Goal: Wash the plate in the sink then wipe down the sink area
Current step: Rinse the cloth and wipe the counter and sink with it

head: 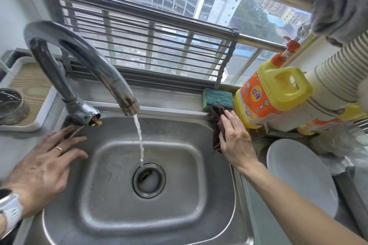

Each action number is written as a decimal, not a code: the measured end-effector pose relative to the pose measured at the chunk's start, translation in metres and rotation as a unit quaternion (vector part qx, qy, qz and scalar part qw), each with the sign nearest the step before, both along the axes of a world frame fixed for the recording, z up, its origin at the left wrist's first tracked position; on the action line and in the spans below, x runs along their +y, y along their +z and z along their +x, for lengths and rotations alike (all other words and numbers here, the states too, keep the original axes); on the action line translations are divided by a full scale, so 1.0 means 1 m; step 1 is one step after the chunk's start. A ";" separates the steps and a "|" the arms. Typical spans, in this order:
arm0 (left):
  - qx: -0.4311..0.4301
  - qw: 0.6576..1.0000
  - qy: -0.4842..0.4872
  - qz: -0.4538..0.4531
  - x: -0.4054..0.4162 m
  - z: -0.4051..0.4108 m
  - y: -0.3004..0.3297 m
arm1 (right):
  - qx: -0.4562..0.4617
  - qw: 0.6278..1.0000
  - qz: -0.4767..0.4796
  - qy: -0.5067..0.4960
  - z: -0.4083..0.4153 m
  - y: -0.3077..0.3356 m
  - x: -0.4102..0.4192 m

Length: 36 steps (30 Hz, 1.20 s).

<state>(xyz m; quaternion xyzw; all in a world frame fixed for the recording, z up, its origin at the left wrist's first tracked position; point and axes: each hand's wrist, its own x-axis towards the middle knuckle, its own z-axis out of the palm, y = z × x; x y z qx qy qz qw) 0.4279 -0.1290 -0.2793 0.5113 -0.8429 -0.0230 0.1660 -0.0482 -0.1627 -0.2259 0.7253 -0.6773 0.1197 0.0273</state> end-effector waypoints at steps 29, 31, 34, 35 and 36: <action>-0.041 0.998 0.014 0.035 0.011 -0.004 0.021 | 0.339 0.853 0.304 0.254 0.022 -0.021 0.063; -0.049 0.998 0.007 0.039 0.014 -0.003 0.019 | 0.303 0.843 0.382 0.227 0.033 -0.018 0.087; -0.080 0.995 0.003 0.055 0.021 0.000 0.019 | 0.255 0.802 0.518 0.154 0.060 -0.011 0.113; -0.092 0.994 0.004 0.062 0.023 0.001 0.019 | 0.226 0.795 0.549 0.123 0.069 -0.005 0.117; -0.098 0.993 0.006 0.068 0.025 0.001 0.020 | 0.193 0.793 0.569 0.101 0.074 -0.001 0.120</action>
